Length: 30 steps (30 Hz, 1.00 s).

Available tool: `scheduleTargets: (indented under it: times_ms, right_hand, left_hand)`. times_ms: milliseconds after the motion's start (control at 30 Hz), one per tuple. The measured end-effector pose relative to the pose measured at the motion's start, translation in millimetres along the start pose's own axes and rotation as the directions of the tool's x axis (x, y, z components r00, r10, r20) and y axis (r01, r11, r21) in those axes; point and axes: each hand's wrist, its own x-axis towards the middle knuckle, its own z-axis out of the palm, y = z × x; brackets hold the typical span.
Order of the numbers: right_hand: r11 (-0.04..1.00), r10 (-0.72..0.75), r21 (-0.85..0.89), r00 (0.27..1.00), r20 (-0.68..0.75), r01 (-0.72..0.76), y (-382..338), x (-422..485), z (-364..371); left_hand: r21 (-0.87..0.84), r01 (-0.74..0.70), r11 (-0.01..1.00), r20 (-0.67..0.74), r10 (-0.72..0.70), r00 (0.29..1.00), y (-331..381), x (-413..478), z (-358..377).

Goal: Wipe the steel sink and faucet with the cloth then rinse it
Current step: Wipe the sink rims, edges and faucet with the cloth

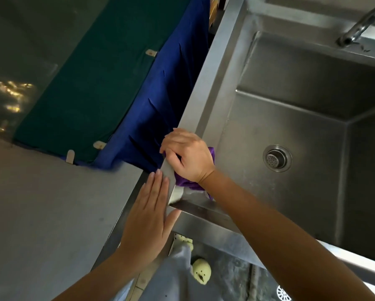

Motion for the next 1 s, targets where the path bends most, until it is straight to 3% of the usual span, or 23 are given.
scheduleTargets:
  times_ms: [433, 633, 800, 1000]
  right_hand:
    - [1.0, -0.006, -0.009, 0.997, 0.082, 0.007, -45, -40, 11]
    - [0.991, 0.131, -0.01, 0.956, 0.261, -0.133, -55, -55, 0]
    - [0.946, 0.298, -0.233, 0.887, 0.354, -0.226, -77, -75, -10]
    - [0.761, 0.51, -0.549, 0.842, 0.176, -0.346, -102, -103, -8]
  left_hand:
    - [-0.012, 0.11, 0.994, -0.088, -0.111, 0.99, 15, -41, 13]
    - [-0.039, 0.049, 0.998, -0.078, -0.052, 0.996, 7, -49, 13]
    - [-0.076, 0.016, 0.997, -0.094, -0.023, 0.995, 8, -50, 9]
    - [-0.062, 0.0, 0.998, -0.053, -0.003, 0.999, 4, -47, 9]
